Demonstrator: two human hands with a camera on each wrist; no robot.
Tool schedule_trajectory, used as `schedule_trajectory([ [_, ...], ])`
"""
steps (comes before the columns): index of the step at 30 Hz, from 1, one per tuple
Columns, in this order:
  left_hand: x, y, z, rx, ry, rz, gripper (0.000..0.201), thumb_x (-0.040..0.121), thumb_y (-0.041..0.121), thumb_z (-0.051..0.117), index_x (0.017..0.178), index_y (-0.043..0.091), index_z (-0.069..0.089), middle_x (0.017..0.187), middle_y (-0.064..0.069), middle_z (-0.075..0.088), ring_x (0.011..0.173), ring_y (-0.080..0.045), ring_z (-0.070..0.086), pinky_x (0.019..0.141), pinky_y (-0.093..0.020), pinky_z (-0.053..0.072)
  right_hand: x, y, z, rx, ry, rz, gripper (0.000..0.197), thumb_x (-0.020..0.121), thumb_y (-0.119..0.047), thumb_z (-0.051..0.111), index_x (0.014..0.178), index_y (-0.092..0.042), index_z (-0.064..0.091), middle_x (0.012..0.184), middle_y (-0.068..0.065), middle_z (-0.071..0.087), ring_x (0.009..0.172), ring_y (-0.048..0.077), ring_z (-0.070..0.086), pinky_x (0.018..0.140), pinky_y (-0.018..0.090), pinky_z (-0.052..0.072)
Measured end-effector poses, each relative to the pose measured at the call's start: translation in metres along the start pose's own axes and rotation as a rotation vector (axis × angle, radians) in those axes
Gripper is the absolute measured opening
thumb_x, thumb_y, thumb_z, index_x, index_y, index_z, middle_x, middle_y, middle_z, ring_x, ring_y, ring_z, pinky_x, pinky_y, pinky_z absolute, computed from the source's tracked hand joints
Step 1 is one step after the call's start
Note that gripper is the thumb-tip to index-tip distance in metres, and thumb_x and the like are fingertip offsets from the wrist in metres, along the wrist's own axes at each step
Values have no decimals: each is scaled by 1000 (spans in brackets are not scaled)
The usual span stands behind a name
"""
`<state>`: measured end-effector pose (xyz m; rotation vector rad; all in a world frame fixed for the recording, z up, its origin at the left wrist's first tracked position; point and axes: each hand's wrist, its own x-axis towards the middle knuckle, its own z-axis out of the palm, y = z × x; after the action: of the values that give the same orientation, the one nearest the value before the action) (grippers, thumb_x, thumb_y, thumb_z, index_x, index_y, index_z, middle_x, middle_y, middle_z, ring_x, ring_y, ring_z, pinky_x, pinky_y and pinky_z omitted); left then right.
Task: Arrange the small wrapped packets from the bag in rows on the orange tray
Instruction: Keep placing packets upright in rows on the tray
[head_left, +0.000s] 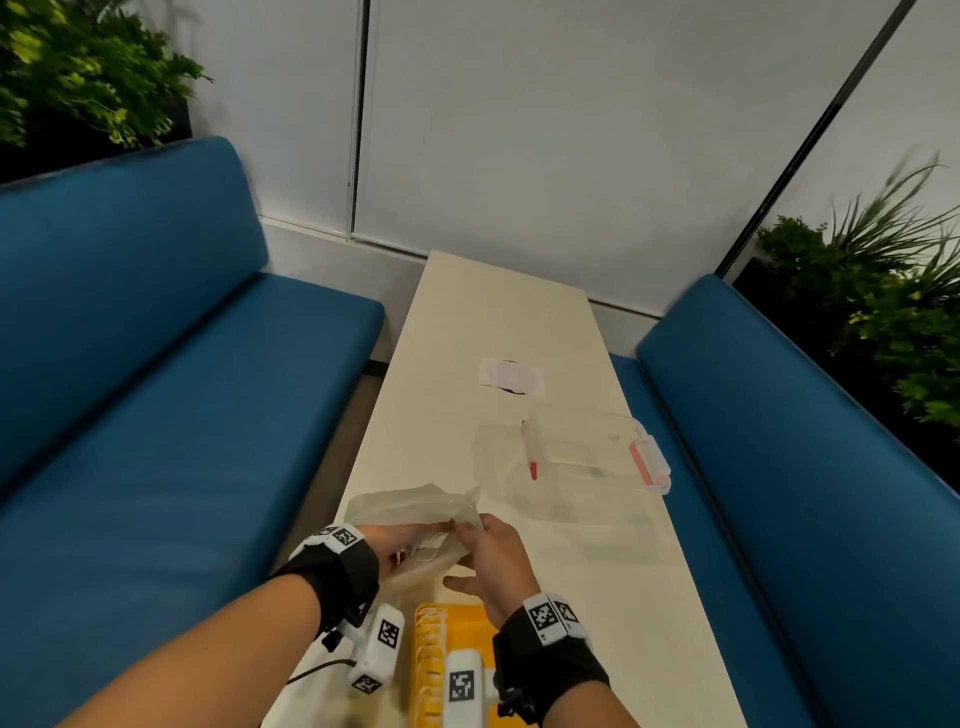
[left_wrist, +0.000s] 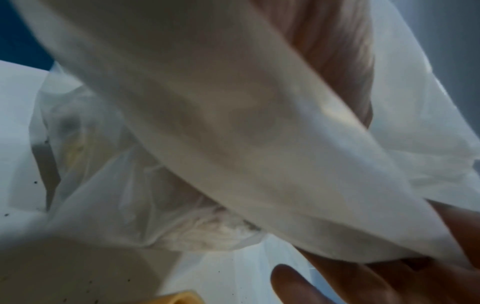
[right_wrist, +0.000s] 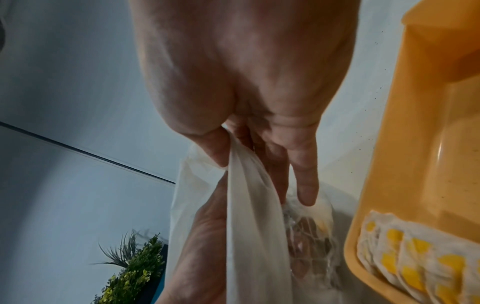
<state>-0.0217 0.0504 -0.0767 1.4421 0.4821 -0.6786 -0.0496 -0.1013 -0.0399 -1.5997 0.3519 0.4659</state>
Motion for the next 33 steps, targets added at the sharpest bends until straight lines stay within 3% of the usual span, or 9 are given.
schedule_trajectory([
  [2, -5, 3, -2, 31, -35, 8, 35, 85, 34, 79, 107, 9, 69, 91, -12, 72, 85, -27, 68, 63, -32, 55, 0, -1, 0, 24, 8, 1, 17, 96, -10, 53, 109, -8, 63, 107, 17, 71, 96, 30, 71, 75, 45, 62],
  [7, -14, 8, -13, 86, -145, 29, 43, 83, 35, 81, 119, 15, 70, 108, -14, 75, 99, -32, 71, 74, -41, 61, -2, -7, 0, 31, 29, -4, 21, 90, -13, 64, 109, -7, 59, 106, 17, 70, 91, 32, 73, 72, 44, 63],
  [9, -19, 13, -13, 141, -152, 37, 30, 87, 29, 79, 113, 16, 71, 106, -12, 75, 98, -29, 71, 73, -38, 60, -3, -9, 0, -13, 39, -35, 30, 83, -17, 70, 110, -13, 57, 108, 15, 68, 93, 30, 72, 71, 43, 63],
  [13, -25, 27, -11, 413, -59, 128, 21, 91, 20, 71, 111, 14, 70, 115, -11, 72, 108, -27, 67, 97, -43, 56, -6, -14, 1, -185, 70, -241, 49, 73, -38, 75, 116, -33, 54, 107, 2, 61, 91, 24, 69, 64, 37, 62],
  [17, -41, 43, -7, 607, 15, 242, 19, 86, 19, 71, 105, 18, 73, 102, -8, 74, 95, -27, 73, 77, -35, 59, -7, -23, 2, -230, 149, -303, 22, 82, -29, 72, 102, -26, 61, 88, 5, 61, 75, 23, 67, 57, 42, 62],
  [20, -60, 52, -9, 675, 31, 370, 24, 83, 22, 75, 107, 28, 74, 98, 5, 74, 87, -14, 72, 68, -26, 61, -8, -26, 2, -196, 178, -249, 23, 85, -26, 72, 100, -16, 57, 88, 7, 62, 76, 23, 68, 57, 44, 62],
  [25, -83, 52, -24, 369, -32, 419, 18, 83, 19, 81, 101, 18, 77, 96, -7, 76, 80, -16, 71, 65, -28, 57, -7, -25, 0, -153, 181, -208, 24, 85, -22, 72, 99, -14, 53, 91, 9, 61, 77, 25, 69, 58, 45, 62],
  [29, -98, 33, -23, -89, -219, 297, 32, 90, 21, 76, 116, 4, 69, 97, -11, 70, 83, -22, 62, 59, -29, 48, -9, -21, -1, -146, 157, -199, 24, 85, -21, 72, 97, -15, 53, 92, 11, 61, 81, 31, 69, 59, 45, 62],
  [33, -111, 10, -8, -323, -308, 203, 38, 89, 20, 75, 123, 8, 66, 111, -18, 69, 80, -21, 66, 59, -29, 51, -15, -18, -6, -139, 117, -196, 25, 83, -20, 73, 100, -16, 55, 99, 15, 63, 82, 34, 70, 58, 39, 60],
])
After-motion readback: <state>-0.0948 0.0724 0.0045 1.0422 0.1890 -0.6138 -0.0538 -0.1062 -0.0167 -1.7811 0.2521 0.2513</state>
